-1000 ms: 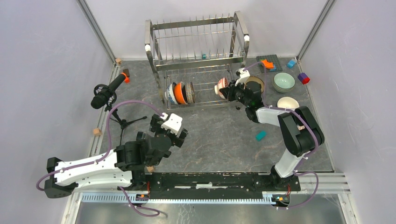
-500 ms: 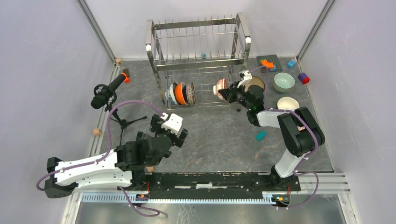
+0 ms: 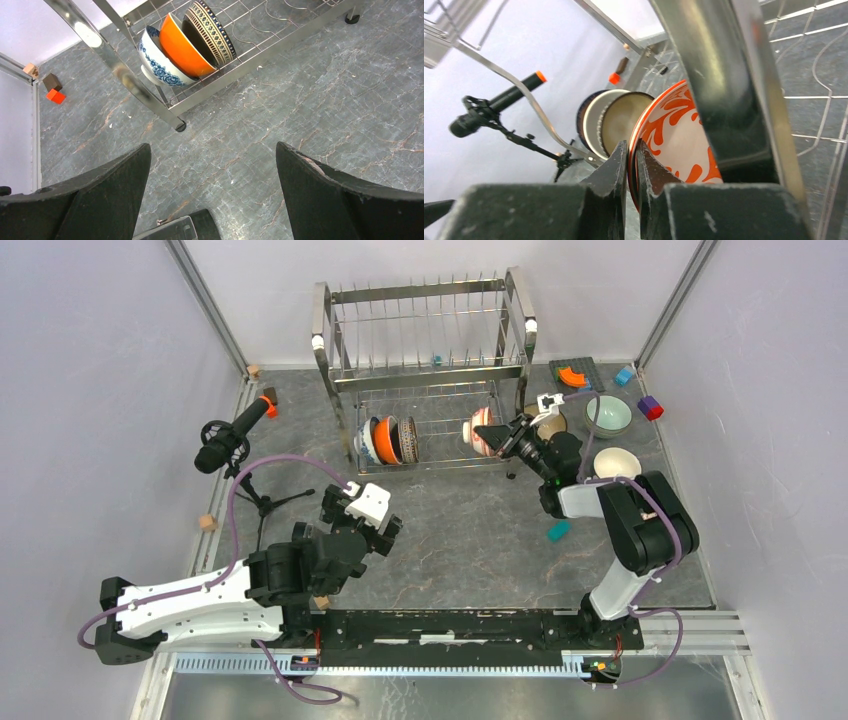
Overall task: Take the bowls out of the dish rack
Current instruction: Pick up the bowl from the dish rack.
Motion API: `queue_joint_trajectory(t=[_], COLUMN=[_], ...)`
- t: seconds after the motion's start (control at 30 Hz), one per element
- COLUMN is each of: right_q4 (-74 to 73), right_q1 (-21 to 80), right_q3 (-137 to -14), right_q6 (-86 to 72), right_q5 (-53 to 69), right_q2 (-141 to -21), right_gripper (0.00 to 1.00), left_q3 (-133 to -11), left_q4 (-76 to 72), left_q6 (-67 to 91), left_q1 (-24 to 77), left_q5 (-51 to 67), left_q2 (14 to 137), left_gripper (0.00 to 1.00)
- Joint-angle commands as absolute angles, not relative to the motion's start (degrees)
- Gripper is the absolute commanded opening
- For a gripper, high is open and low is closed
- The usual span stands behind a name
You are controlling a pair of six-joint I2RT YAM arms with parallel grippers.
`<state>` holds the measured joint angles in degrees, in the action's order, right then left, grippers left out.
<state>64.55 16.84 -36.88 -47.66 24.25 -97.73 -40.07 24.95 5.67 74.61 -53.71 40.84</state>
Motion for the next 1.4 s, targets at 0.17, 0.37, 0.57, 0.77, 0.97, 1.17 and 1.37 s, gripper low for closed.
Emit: queue_joint_trajectory(t=[0.17, 0.37, 0.57, 0.77, 0.97, 1.17, 1.37], right_q4=[88.16, 91.34, 89.65, 89.47, 86.56, 65.74, 29.33], right_q1=[16.37, 16.41, 16.43, 16.47, 16.59, 19.43, 29.8], right_q3=[-36.04, -35.96, -34.29, -29.65, -21.86, -15.16, -18.24], right_q6=[-61.99, -64.16, -63.07, -62.77, -60.48, -45.95, -22.66], right_q5=[27.31, 28.51, 29.7, 29.98, 30.06, 29.5, 20.52], right_q2=[-100.79, -100.65, -96.76, -90.86, -81.21, -61.4, -39.56], right_gripper=[0.0, 0.0, 0.0, 0.0, 0.0, 0.0, 0.0], left_q3=[-40.49, -40.52, -41.01, -41.19, -41.4, -41.38, -40.34], left_q4=[24.31, 24.4, 24.8, 25.13, 25.28, 24.79, 21.07], left_q6=[4.13, 4.22, 4.72, 5.43, 6.01, 7.58, 12.03], left_q1=[74.69, 74.7, 74.65, 74.61, 74.65, 74.71, 74.71], left_q5=[-54.48, -54.66, -54.67, -54.74, -54.66, -55.17, -54.13], left_q2=[40.29, 40.07, 39.79, 38.86, 38.23, 36.89, 31.61], left_gripper=[1.0, 1.0, 1.0, 1.0, 1.0, 1.0, 1.0])
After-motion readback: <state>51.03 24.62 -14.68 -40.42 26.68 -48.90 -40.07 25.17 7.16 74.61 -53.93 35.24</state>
